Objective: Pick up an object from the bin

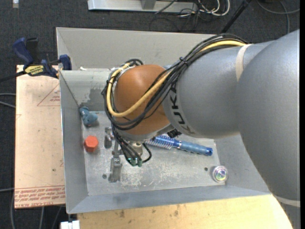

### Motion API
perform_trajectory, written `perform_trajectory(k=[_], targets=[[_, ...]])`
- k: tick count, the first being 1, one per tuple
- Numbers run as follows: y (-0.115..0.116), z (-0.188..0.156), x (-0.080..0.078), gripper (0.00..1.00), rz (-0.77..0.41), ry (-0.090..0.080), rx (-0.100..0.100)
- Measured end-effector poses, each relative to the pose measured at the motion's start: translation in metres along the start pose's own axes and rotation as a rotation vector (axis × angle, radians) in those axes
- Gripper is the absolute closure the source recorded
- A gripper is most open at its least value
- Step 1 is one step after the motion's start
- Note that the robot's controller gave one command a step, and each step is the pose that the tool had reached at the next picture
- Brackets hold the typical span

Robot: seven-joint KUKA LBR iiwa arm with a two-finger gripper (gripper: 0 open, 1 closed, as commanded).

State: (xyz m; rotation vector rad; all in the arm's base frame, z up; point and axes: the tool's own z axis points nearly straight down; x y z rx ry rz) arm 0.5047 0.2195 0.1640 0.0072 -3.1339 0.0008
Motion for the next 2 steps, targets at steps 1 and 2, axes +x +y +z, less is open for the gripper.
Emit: perform_trajectory(k=[1,2], targets=[[0.012,0.084,-0.049,0.00,-0.007,-0.013,-0.002],[0.033,0.093,-0.097,0.00,-0.175,-0.012,-0.002]])
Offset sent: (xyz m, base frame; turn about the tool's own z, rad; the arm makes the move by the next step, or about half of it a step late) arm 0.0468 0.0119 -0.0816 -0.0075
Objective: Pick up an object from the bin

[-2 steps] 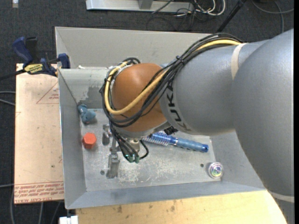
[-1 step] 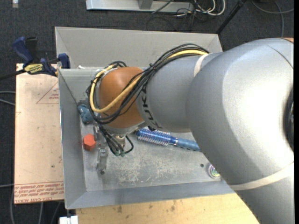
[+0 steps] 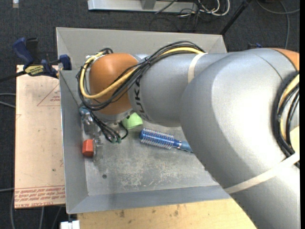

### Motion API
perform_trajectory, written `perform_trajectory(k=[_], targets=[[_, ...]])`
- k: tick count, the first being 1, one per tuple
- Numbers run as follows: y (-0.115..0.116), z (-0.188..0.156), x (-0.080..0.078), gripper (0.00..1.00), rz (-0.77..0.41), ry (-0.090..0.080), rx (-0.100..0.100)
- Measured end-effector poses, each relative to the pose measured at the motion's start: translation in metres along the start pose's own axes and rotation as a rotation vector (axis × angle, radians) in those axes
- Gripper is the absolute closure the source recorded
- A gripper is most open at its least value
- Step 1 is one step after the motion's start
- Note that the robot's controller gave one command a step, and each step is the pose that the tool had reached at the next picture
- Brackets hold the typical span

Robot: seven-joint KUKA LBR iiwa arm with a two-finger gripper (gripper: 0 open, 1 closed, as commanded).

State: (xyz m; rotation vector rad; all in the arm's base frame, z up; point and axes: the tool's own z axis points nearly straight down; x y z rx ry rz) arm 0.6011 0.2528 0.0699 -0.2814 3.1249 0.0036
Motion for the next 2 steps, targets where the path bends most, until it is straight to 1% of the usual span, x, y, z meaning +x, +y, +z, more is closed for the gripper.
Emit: perform_trajectory(k=[1,2], targets=[[-0.001,-0.001,0.000,1.00,0.001,0.000,0.000],[-0.030,-0.137,-0.025,1.00,0.069,-0.009,0.000]])
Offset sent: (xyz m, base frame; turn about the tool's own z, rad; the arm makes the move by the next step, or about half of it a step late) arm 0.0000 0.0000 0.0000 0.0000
